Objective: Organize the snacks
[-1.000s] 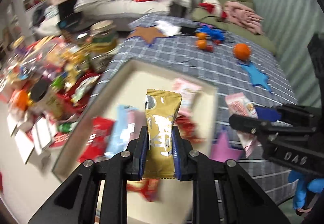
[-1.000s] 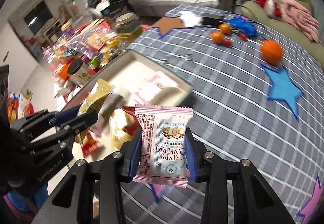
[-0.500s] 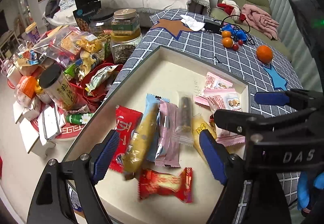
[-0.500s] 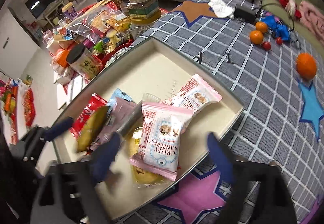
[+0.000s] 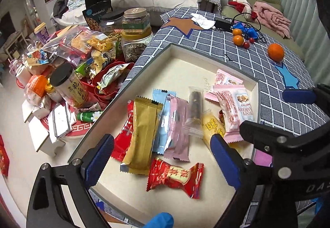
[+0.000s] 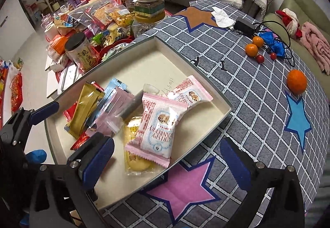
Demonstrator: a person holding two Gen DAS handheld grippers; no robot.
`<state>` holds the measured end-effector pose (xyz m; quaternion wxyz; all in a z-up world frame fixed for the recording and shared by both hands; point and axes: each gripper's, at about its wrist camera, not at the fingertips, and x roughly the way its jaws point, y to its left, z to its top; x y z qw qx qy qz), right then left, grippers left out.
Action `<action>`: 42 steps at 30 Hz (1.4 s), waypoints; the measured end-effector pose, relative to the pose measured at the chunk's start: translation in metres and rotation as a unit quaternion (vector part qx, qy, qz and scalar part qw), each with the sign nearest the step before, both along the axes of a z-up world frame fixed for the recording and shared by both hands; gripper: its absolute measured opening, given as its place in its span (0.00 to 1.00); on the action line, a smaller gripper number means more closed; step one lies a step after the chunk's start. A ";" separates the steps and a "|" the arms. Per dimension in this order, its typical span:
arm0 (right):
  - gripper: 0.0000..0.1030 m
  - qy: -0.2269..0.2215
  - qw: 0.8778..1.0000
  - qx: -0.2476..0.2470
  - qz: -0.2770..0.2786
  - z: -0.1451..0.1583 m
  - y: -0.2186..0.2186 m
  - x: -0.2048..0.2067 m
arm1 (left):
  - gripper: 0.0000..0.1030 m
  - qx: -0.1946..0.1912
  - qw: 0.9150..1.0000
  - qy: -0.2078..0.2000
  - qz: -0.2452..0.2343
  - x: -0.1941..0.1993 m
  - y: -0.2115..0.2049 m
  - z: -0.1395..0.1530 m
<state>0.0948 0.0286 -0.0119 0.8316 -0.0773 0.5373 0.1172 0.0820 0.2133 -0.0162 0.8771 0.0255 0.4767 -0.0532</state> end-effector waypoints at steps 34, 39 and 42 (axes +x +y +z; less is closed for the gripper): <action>1.00 -0.005 1.000 -0.008 0.017 0.006 -0.002 -0.029 | 0.93 0.055 0.998 -0.011 -0.028 -0.030 -0.021 0.008; 1.00 -0.003 1.000 -0.008 0.017 0.006 -0.002 -0.029 | 0.93 0.055 0.998 -0.010 -0.028 -0.031 -0.022 0.008; 1.00 -0.001 1.000 -0.009 0.020 0.004 -0.002 -0.029 | 0.93 0.056 0.998 -0.011 -0.028 -0.031 -0.022 0.008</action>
